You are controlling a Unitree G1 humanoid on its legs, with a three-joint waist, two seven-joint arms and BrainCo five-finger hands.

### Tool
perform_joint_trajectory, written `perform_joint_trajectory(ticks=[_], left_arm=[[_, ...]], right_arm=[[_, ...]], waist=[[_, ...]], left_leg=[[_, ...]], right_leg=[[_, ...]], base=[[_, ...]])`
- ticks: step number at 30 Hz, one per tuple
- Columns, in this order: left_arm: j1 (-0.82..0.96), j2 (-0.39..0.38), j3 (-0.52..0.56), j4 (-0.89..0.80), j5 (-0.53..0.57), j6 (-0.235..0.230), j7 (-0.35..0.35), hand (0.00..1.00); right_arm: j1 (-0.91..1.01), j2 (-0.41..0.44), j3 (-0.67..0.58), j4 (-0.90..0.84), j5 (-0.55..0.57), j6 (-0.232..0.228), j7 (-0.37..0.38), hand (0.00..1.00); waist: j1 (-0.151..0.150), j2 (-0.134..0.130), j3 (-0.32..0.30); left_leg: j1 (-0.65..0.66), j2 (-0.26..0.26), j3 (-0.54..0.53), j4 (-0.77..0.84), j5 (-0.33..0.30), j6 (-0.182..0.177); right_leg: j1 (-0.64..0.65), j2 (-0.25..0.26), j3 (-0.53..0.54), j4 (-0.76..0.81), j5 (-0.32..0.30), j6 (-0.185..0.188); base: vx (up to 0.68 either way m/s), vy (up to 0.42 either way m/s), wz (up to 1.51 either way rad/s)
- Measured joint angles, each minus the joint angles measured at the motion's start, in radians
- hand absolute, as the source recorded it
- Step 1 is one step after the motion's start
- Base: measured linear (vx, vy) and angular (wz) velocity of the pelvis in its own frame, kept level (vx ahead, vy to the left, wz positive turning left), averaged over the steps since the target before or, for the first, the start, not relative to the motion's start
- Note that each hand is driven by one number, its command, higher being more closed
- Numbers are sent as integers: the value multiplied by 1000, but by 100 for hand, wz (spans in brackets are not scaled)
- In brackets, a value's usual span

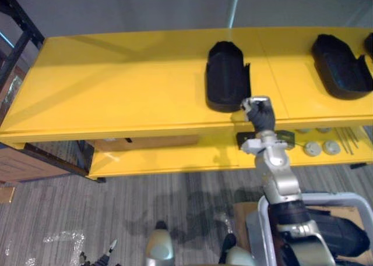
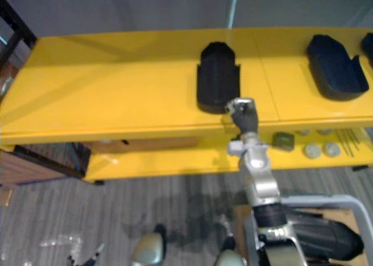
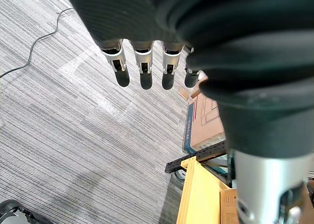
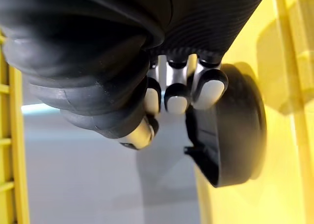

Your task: Walk over and take plastic housings, then place them on the shelf

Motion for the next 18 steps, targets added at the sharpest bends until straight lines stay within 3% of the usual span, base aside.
perform_joint_trajectory(ticks=[9,18], left_arm=[[0,12,-10,4,0,2,6,0],[0,36,-12,4,0,6,6,0]], right_arm=[[-8,0,-1,105,67,12,33,100],[-94,-4,-2,256,106,34,60,100]], waist=[[3,-19,-11],[6,-20,-11]], left_leg=[[0,-5,-12,-18,15,-2],[-3,-7,-35,-24,32,-5]], right_leg=[[0,-1,-9,0,0,0],[11,1,-30,1,0,0]], base=[[-3,-2,3],[-31,-4,7]])
